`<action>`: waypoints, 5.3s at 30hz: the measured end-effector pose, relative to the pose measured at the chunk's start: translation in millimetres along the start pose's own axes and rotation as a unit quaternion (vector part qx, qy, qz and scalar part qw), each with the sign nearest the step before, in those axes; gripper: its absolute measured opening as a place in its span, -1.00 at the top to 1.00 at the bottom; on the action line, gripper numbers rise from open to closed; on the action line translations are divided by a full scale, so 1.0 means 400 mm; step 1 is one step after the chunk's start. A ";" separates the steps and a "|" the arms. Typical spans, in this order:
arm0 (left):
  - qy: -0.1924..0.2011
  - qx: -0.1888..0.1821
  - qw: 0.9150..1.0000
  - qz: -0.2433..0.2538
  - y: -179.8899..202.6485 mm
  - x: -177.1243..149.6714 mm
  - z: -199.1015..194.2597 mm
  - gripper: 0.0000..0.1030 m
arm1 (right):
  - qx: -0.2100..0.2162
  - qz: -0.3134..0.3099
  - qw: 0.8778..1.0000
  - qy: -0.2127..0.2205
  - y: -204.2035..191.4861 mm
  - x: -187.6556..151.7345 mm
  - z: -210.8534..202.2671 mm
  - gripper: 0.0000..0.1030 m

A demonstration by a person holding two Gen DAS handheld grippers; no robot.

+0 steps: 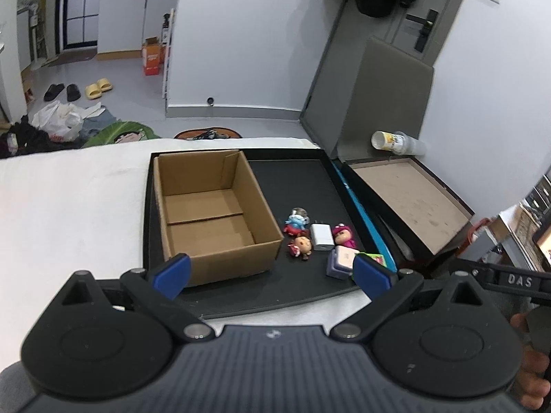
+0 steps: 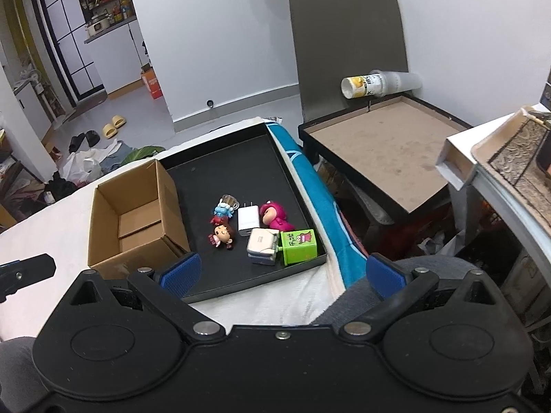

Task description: Organize rigid objects

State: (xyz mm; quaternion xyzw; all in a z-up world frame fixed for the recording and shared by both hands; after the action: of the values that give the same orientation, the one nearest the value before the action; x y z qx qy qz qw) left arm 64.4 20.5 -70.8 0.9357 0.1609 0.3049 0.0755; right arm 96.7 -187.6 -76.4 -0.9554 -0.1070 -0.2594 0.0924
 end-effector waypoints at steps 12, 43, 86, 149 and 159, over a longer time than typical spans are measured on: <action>-0.029 0.013 0.998 -0.058 -0.122 0.011 0.111 -0.91 | 0.011 -0.006 1.000 -0.025 -0.010 0.034 0.085 -1.00; -0.095 -0.053 0.984 -0.143 -0.332 0.023 0.364 -0.21 | 0.036 0.023 0.990 -0.132 -0.030 0.163 0.355 -0.63; -0.059 -0.089 0.975 -0.193 -0.427 0.035 0.389 0.49 | -0.022 0.004 0.977 -0.212 -0.055 0.118 0.571 0.18; -0.036 -0.103 0.980 -0.164 -0.439 0.027 0.421 0.54 | 0.034 -0.160 0.980 -0.115 -0.484 0.329 0.363 0.20; -0.036 -0.110 0.979 -0.169 -0.442 0.024 0.422 0.53 | 0.058 -0.187 0.972 -0.128 -0.592 0.302 0.422 0.20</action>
State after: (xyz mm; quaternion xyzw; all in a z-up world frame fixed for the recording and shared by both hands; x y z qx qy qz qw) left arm 127.2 182.4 -243.3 0.8915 0.2791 0.2699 0.2336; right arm 219.0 97.6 -128.8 -0.9366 -0.3100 -0.1407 0.0826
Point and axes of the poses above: each gripper's, at about its wrist camera, not at the fingertips, and z roughly the way its jaws point, y to its right, x to its top, the point moved 6 cm from there along z, roughly the way its jaws point, and after that the axes turned 9 degrees about -y, right-handed, at the moved point
